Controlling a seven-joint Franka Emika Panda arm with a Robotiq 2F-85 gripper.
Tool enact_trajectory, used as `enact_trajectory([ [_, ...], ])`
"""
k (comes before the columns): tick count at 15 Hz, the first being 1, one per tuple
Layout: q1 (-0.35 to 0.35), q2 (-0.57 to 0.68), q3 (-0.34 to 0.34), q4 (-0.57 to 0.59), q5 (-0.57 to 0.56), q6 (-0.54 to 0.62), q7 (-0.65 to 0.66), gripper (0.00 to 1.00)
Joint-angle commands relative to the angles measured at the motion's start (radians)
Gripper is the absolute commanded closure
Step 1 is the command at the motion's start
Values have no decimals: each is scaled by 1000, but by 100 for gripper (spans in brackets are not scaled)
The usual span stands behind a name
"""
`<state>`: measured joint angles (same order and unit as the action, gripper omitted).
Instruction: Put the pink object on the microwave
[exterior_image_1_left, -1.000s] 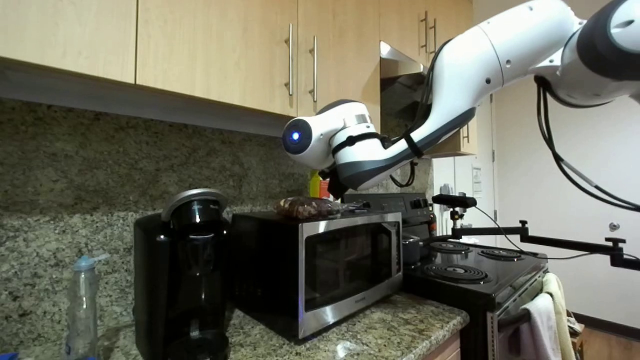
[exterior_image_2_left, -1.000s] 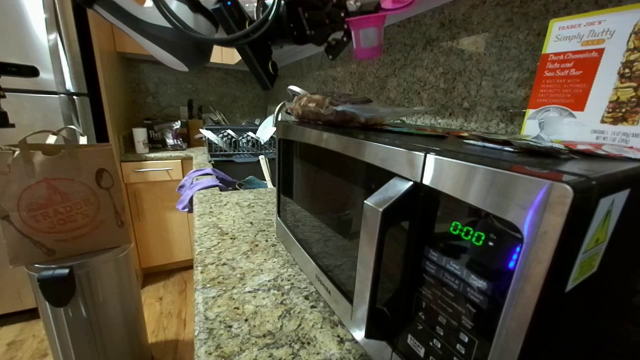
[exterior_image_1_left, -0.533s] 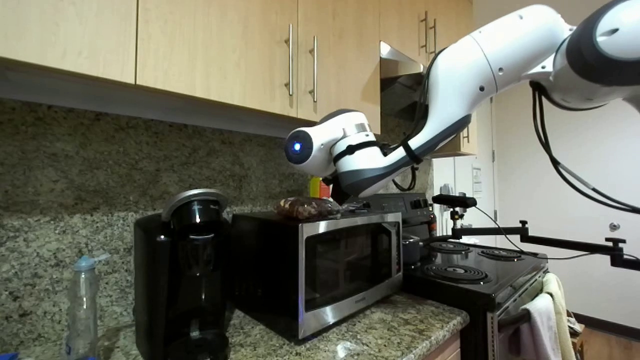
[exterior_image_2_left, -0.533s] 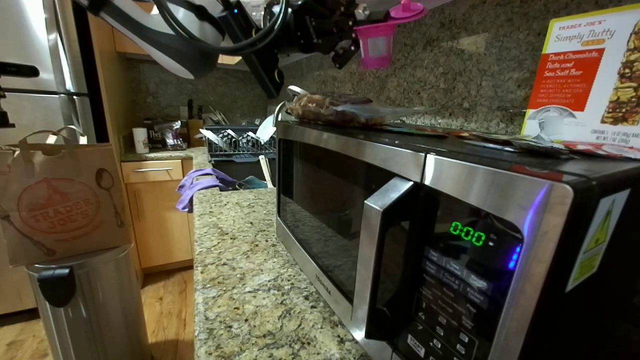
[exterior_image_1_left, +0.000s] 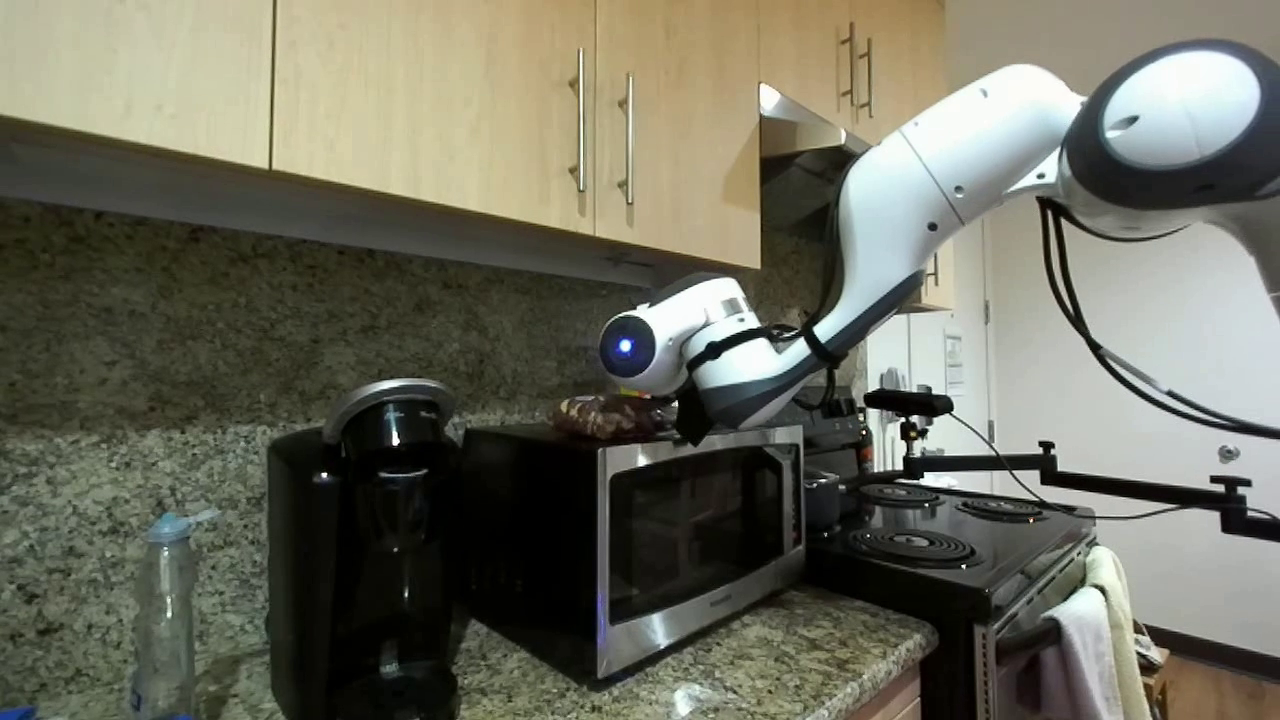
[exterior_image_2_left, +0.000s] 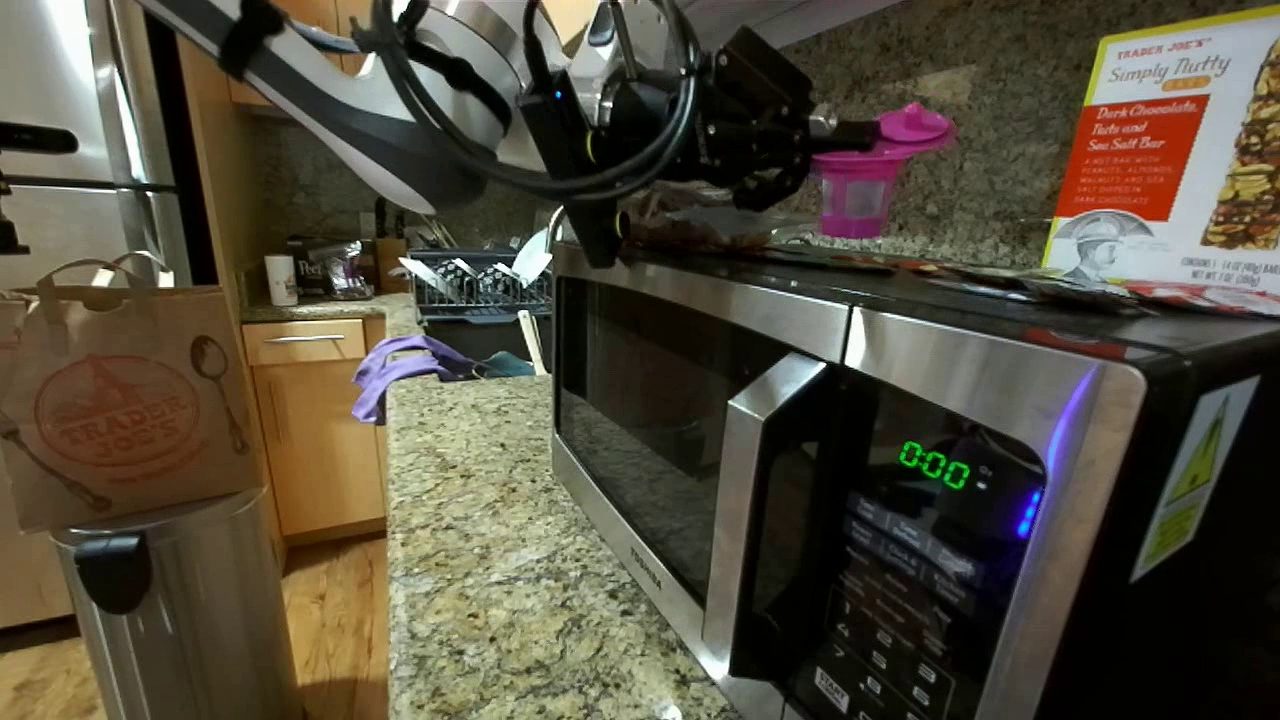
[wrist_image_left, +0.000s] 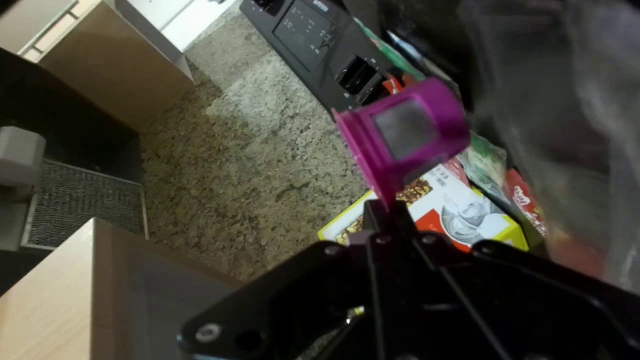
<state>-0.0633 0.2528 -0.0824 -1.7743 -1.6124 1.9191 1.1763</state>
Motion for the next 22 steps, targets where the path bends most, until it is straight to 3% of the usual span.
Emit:
enact_trajectory([
  [1, -35, -11, -1, -4, -59, 161, 10, 99],
  [5, -50, -47, -12, -43, -104, 307, 2, 99],
  [7, -48, -53, -19, -64, -129, 326, -5, 99],
  [12, -43, -75, -25, -125, -213, 282, -35, 99],
  [17, -62, -95, -44, -167, -215, 278, -74, 99],
  [18, -65, -95, -47, -164, -212, 283, -67, 92],
  [19, -69, -95, -47, -162, -207, 289, -70, 71],
  [22, -78, -110, -48, -159, -197, 327, -68, 62],
])
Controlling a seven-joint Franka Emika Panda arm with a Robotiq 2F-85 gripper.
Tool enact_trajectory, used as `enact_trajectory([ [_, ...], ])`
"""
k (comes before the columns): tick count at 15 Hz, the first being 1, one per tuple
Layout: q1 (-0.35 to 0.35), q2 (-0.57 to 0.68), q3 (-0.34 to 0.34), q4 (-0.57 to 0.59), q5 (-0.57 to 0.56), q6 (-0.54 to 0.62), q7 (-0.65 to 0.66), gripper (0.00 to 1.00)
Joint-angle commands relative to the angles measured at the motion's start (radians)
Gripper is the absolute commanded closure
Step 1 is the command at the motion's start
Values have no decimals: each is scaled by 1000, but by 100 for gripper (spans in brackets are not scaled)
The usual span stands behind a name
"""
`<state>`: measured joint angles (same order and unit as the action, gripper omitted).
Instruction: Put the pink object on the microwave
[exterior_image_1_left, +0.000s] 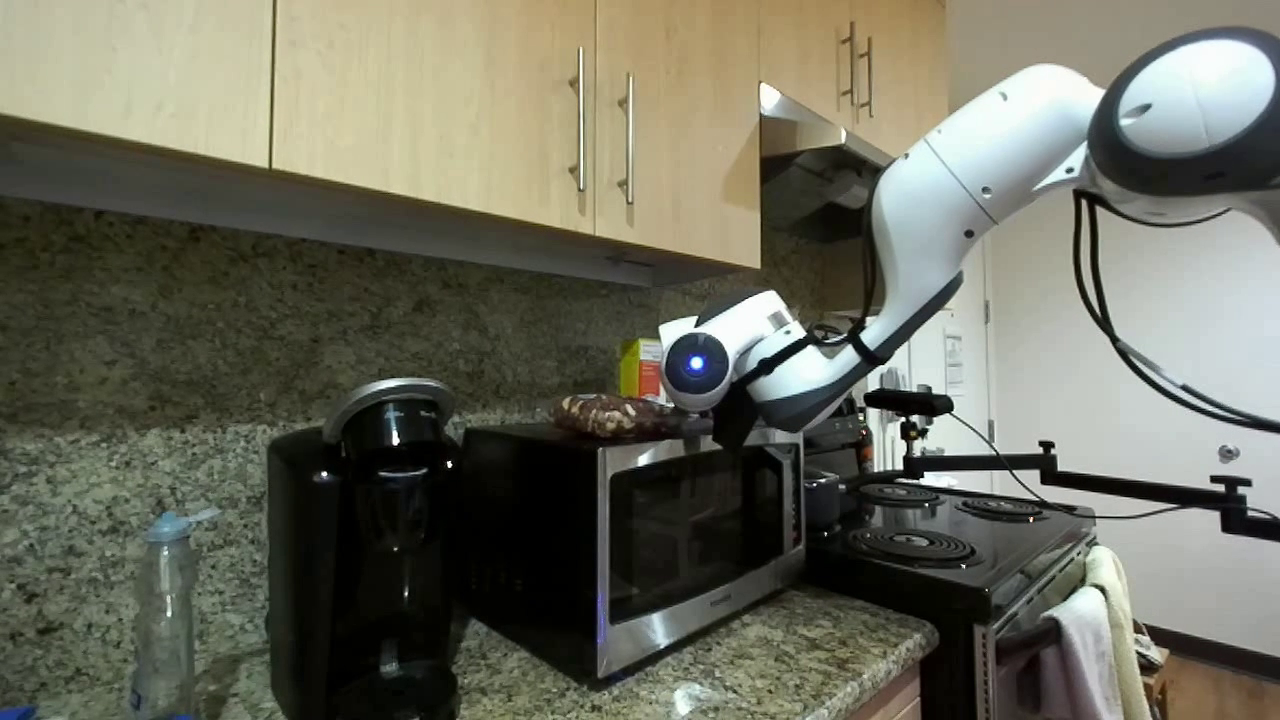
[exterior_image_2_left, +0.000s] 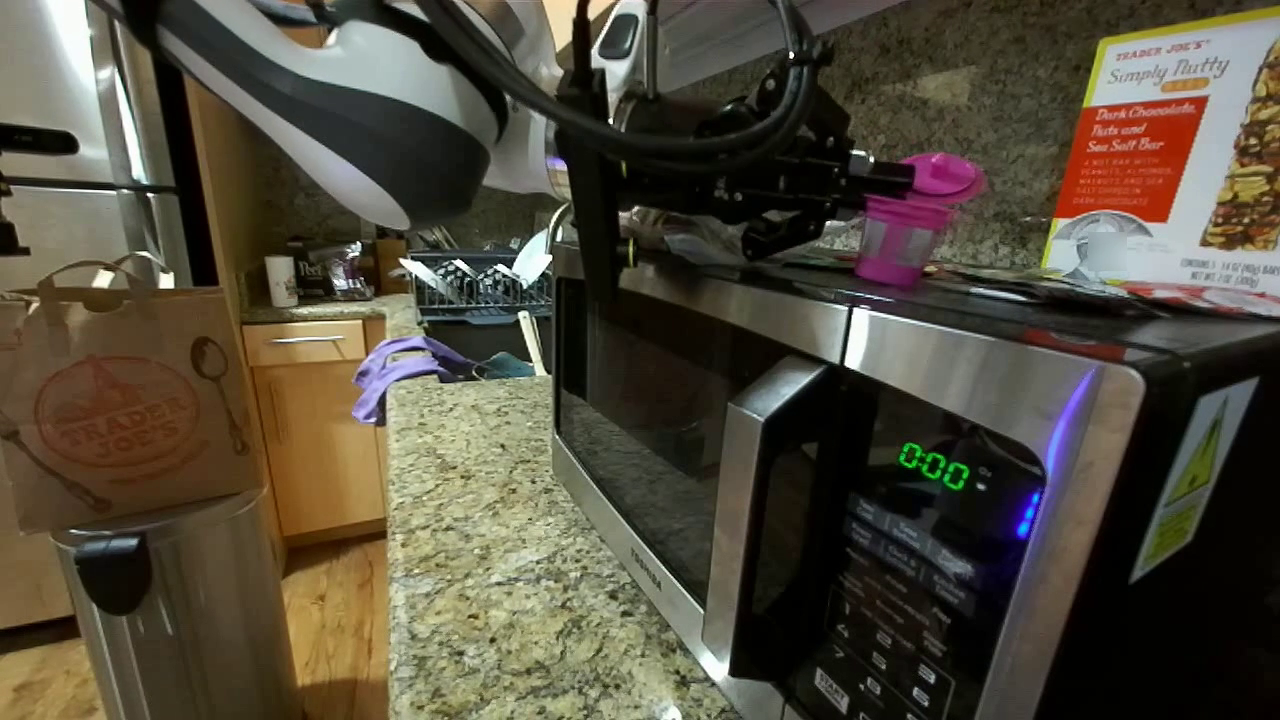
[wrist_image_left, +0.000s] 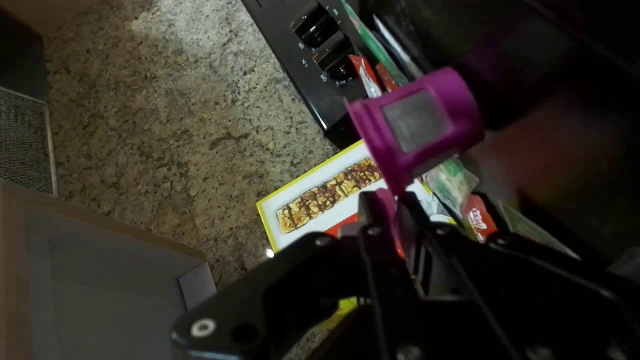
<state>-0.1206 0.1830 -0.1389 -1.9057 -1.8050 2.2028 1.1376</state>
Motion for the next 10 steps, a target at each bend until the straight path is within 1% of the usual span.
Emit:
enact_trajectory([
  [1, -22, -42, 9, -25, -5, 51, -22, 55],
  [5, -26, -78, 8, -29, 14, 90, -1, 31],
  [6, -27, -92, 8, -31, 27, 96, 13, 23],
  [9, -18, -144, 11, -41, 114, 84, 38, 4],
  [10, -16, -168, 12, -47, 147, 97, 54, 0],
])
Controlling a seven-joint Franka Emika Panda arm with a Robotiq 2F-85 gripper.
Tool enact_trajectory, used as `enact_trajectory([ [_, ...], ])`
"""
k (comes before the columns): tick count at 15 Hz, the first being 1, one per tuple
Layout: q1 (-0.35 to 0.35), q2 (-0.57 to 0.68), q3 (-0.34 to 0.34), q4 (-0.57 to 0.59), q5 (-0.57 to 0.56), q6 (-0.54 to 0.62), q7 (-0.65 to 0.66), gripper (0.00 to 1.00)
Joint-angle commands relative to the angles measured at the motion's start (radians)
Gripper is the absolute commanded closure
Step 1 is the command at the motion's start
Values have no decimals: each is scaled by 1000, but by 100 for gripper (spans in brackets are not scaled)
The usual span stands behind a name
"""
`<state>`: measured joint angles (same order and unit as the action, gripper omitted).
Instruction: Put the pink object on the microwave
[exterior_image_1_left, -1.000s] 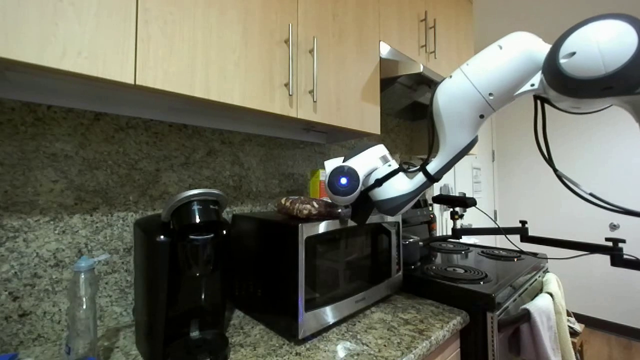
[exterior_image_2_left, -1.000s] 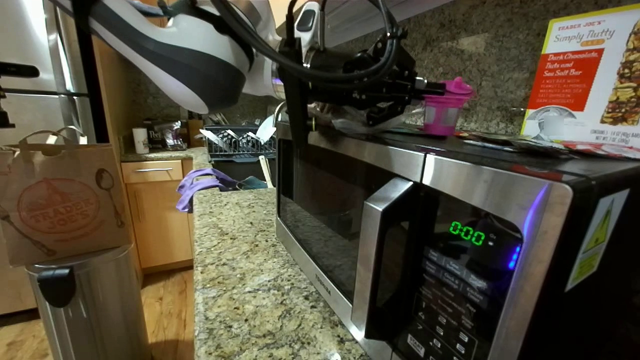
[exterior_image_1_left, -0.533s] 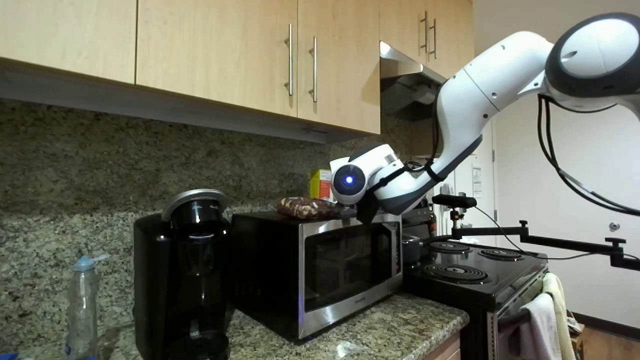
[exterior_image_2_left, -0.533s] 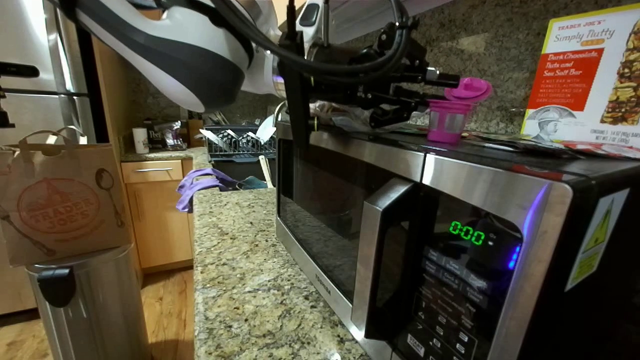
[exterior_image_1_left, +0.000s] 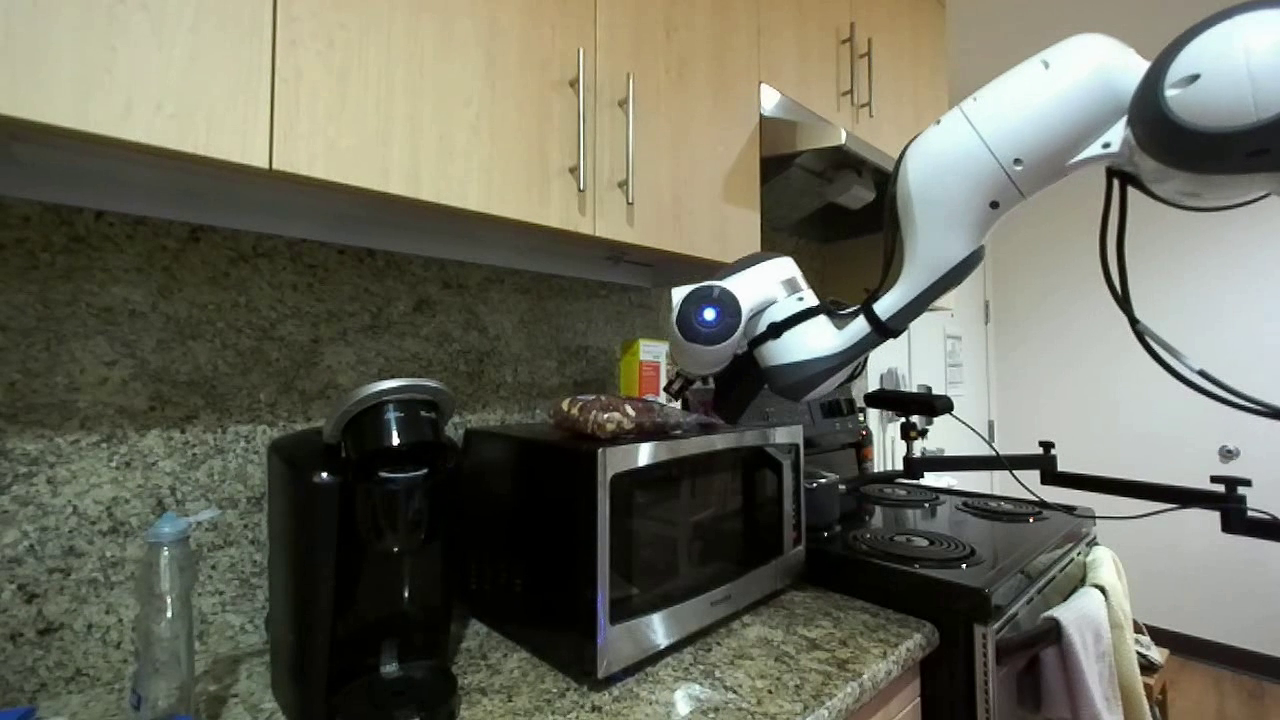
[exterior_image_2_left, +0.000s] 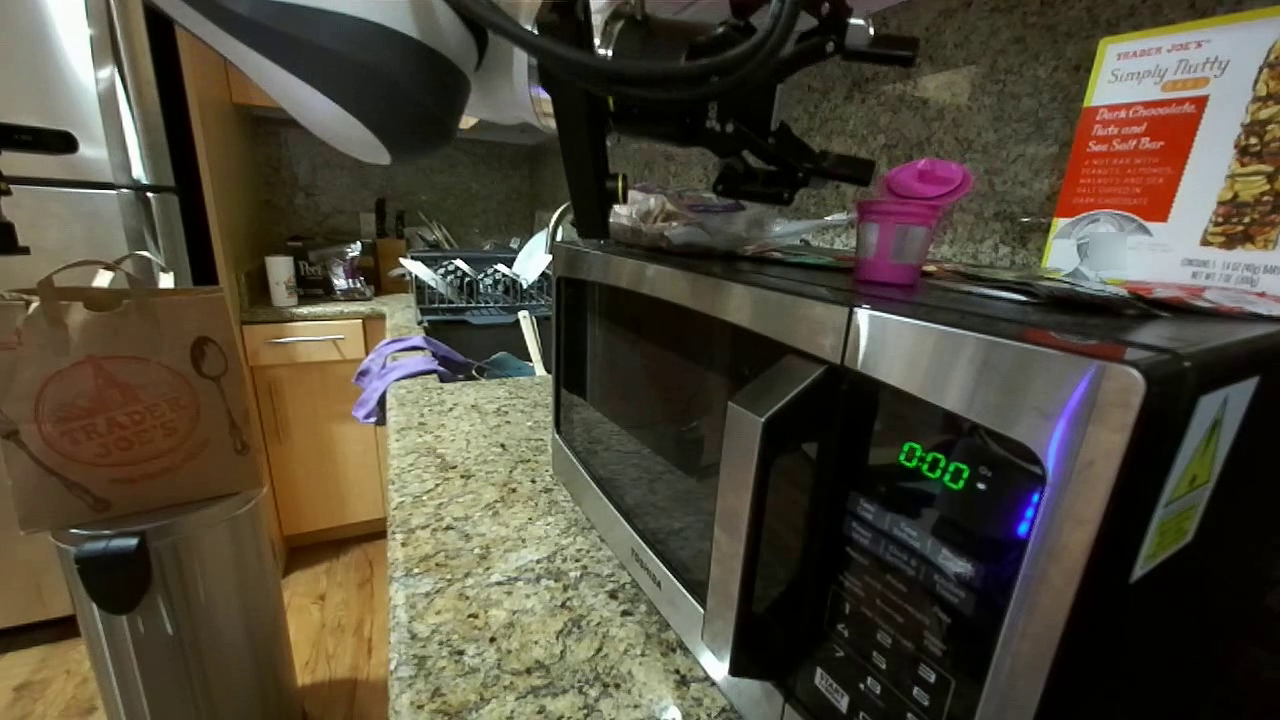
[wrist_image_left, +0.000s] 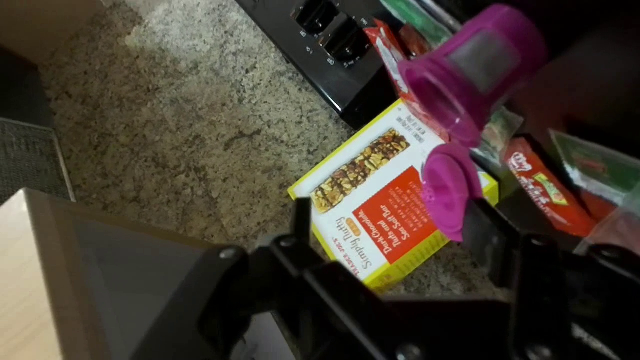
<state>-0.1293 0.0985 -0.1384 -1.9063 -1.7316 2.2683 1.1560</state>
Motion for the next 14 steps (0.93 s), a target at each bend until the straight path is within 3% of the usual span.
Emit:
enact_trajectory([
  [1, -1, -104, 13, -53, 109, 19, 44, 0],
  [9, 47, -363, 49, -210, 308, -175, 181, 0],
  [14, 66, -534, 68, -341, 582, -327, 192, 0],
])
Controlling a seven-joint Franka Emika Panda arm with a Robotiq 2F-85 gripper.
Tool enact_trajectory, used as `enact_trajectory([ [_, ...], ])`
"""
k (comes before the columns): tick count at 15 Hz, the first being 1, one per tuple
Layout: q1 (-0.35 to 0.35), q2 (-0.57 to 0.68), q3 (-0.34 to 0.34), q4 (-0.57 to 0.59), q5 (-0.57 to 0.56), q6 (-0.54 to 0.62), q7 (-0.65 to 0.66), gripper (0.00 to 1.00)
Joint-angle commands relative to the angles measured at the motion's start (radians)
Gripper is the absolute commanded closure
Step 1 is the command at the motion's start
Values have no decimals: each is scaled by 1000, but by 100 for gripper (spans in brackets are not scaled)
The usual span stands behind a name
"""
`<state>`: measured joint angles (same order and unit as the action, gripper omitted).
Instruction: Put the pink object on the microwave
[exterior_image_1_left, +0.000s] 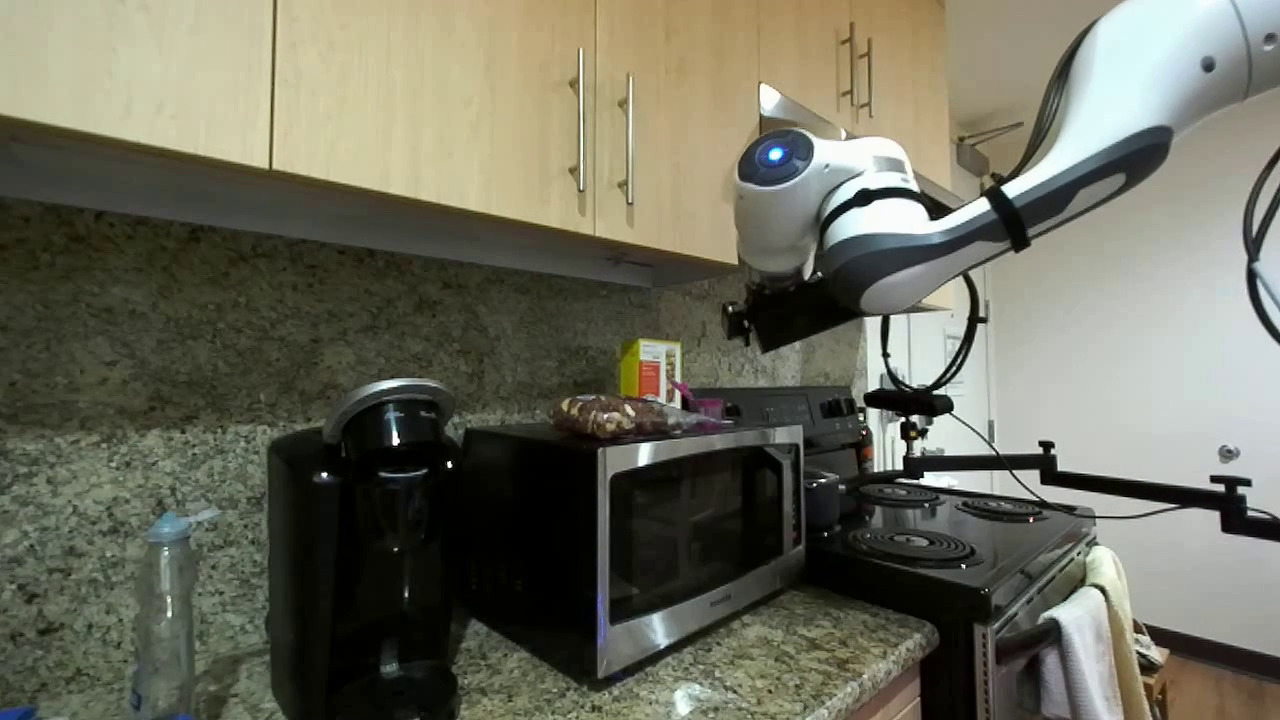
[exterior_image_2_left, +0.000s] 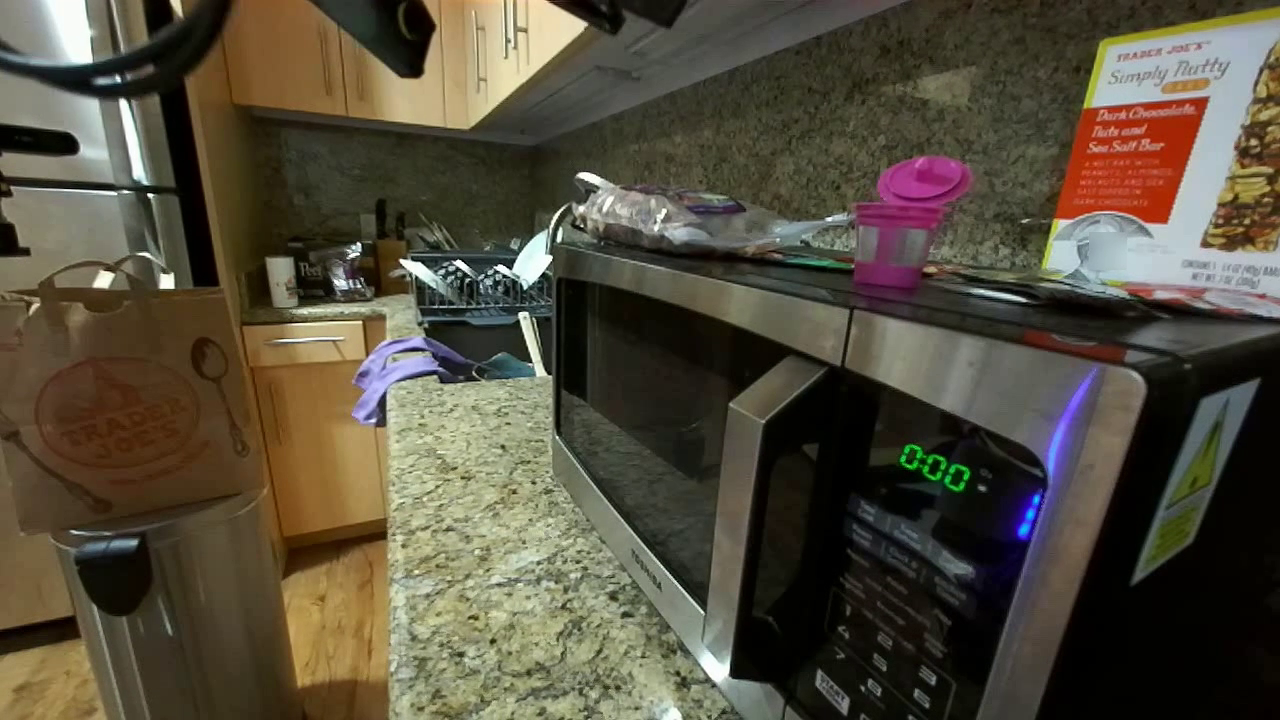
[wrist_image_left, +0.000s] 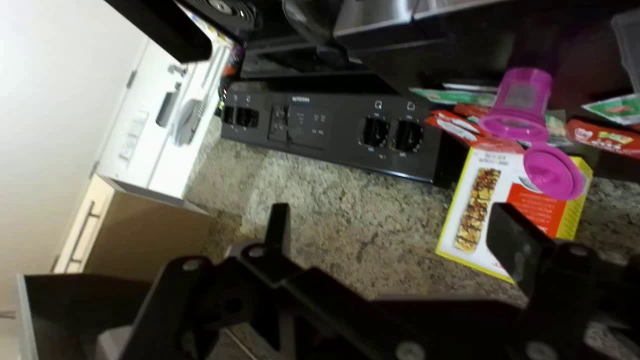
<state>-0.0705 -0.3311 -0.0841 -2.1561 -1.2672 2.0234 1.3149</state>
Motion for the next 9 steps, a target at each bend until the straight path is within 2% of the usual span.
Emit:
enact_trajectory([
  [1, 8, -129, 20, -109, 172, -125, 33, 0],
  [4, -3, -203, 21, -152, 290, -197, 63, 0],
  [6, -1, -237, 1, -151, 346, -178, 39, 0],
  [7, -6, -235, 7, -134, 358, -191, 33, 0],
  [8, -35, -221, 44, -100, 313, -261, 47, 0],
  [9, -18, -217, 21, -128, 323, -196, 39, 0],
])
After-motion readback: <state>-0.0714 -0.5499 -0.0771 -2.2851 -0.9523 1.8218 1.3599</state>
